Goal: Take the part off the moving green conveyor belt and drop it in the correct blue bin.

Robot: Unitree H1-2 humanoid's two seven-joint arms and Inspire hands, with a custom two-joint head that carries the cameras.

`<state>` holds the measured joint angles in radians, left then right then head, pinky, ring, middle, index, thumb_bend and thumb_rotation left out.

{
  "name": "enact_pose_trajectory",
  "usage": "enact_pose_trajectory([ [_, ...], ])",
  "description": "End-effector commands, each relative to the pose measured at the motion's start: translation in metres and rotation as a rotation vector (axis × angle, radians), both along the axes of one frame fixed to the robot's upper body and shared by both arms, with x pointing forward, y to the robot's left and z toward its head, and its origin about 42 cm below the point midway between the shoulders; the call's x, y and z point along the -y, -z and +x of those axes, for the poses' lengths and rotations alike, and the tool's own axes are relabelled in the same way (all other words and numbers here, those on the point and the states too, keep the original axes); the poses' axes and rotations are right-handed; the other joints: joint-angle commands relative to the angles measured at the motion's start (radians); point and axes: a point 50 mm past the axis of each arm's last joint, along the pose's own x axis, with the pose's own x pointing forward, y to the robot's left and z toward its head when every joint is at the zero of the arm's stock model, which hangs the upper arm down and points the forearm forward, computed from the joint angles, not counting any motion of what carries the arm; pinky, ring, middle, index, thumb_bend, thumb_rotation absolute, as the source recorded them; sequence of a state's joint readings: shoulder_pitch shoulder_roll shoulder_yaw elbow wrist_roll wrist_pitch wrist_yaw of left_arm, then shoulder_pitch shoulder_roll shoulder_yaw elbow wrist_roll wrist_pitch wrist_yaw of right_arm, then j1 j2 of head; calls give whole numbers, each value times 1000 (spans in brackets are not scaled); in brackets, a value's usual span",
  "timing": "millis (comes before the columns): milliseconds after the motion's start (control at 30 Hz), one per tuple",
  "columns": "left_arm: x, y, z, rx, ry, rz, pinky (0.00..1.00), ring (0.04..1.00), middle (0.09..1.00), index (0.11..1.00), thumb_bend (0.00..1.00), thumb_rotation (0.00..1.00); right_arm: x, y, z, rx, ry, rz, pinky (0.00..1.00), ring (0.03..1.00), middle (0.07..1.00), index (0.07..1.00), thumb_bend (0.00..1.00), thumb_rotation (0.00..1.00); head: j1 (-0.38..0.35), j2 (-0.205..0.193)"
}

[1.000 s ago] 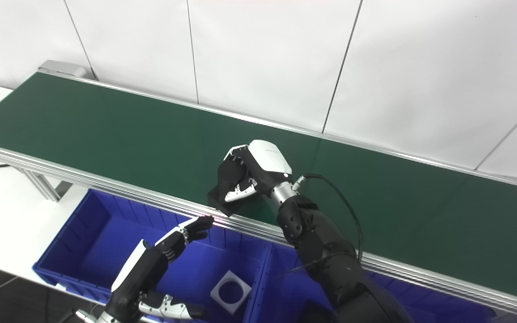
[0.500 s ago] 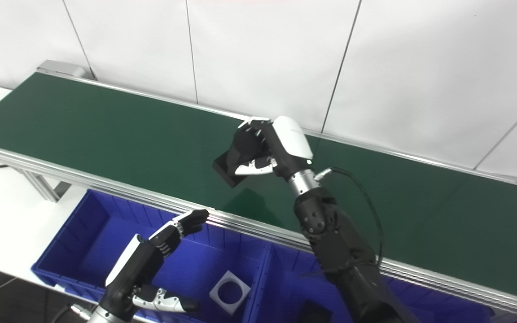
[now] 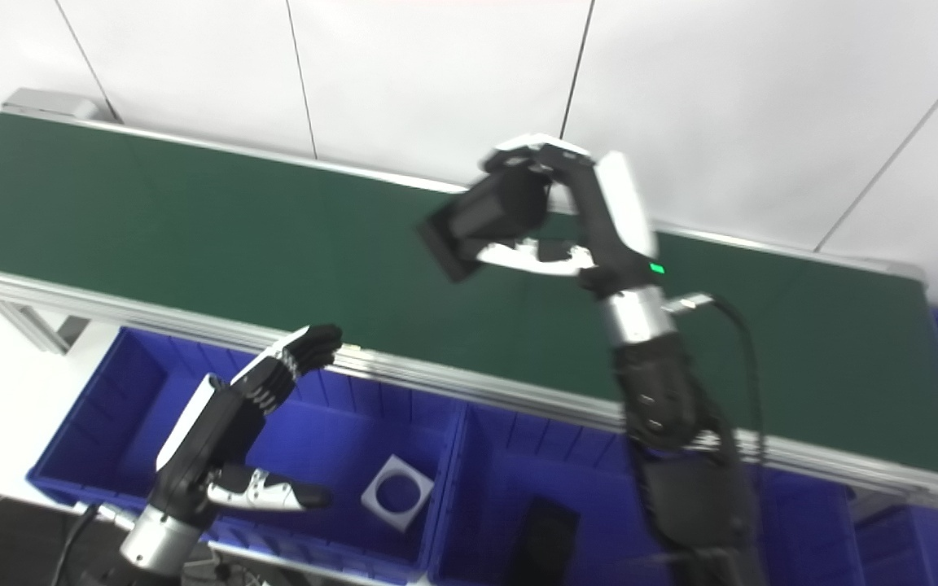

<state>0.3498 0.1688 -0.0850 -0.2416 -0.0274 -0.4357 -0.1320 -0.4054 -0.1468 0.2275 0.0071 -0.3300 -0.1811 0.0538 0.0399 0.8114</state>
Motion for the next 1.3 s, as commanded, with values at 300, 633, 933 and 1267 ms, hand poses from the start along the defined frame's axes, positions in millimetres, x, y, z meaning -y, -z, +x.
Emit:
enact_pose_trajectory([
  [300, 2, -11, 21, 71, 0, -3, 849, 881, 888, 872, 918, 364, 82, 36, -62, -102, 228, 8, 387, 385, 503, 564, 507, 0, -32, 0],
  [633, -2, -5, 26, 71, -18, 22, 841, 870, 879, 869, 908, 361, 120, 88, -97, -200, 365, 13, 373, 375, 488, 572, 505, 0, -59, -54],
  [933, -5, -2, 27, 62, -7, 31, 857, 885, 883, 863, 914, 355, 149, 136, -117, -306, 481, -2, 384, 381, 494, 568, 506, 0, -105, -132],
  [1267, -20, 3, 20, 28, -3, 38, 858, 879, 883, 862, 915, 318, 151, 186, -117, -401, 565, -14, 397, 384, 498, 568, 506, 0, -191, -218],
])
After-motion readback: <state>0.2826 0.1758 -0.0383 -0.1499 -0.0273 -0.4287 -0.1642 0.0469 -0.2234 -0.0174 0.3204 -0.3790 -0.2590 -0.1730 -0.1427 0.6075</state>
